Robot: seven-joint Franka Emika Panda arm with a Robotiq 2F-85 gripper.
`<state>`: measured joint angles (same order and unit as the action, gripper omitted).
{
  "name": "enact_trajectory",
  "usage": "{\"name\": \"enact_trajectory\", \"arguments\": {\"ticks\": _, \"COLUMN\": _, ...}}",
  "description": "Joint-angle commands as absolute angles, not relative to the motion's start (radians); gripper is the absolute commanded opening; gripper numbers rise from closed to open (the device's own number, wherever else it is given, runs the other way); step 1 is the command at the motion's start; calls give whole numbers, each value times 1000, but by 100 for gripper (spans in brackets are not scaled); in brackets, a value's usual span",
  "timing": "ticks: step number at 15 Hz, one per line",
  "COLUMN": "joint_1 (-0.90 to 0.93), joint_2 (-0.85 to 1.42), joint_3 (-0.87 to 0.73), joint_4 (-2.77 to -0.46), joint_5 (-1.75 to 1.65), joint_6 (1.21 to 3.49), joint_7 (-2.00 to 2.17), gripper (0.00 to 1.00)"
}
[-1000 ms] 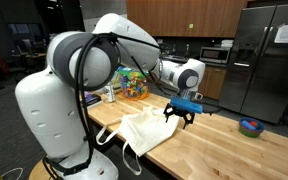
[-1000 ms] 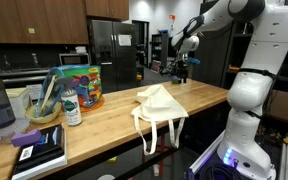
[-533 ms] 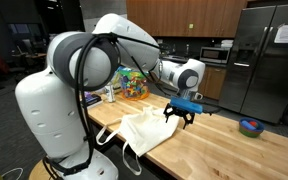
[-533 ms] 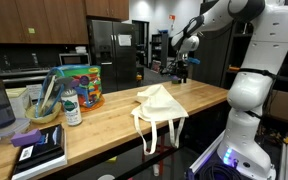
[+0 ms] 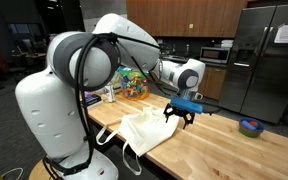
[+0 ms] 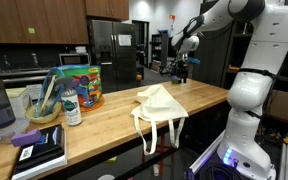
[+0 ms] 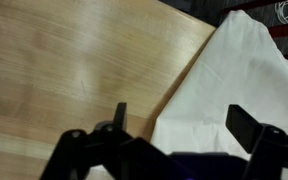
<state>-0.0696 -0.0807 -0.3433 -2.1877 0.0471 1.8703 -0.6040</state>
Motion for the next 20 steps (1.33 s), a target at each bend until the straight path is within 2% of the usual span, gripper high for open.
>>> {"name": "enact_trajectory", "arguments": {"ticks": 1, "joint_1": -114, "joint_2": -79, "joint_3": -300, "joint_4": -2186, "joint_5": 51, "joint_6": 1869, "joint_7": -607, "gripper": 100}}
{"name": "enact_trajectory", "arguments": {"ticks": 9, "joint_1": -118, "joint_2": -97, "joint_3": -297, "joint_4": -2196, "joint_5": 52, "joint_6": 1869, "joint_7": -608, "gripper": 100}}
{"name": "enact_trajectory", "arguments": {"ticks": 20, "joint_1": -114, "joint_2": -102, "joint_3": -203, "joint_4": -2202, "joint_5": 57, "joint_6": 1950, "joint_7": -640, "gripper": 100}}
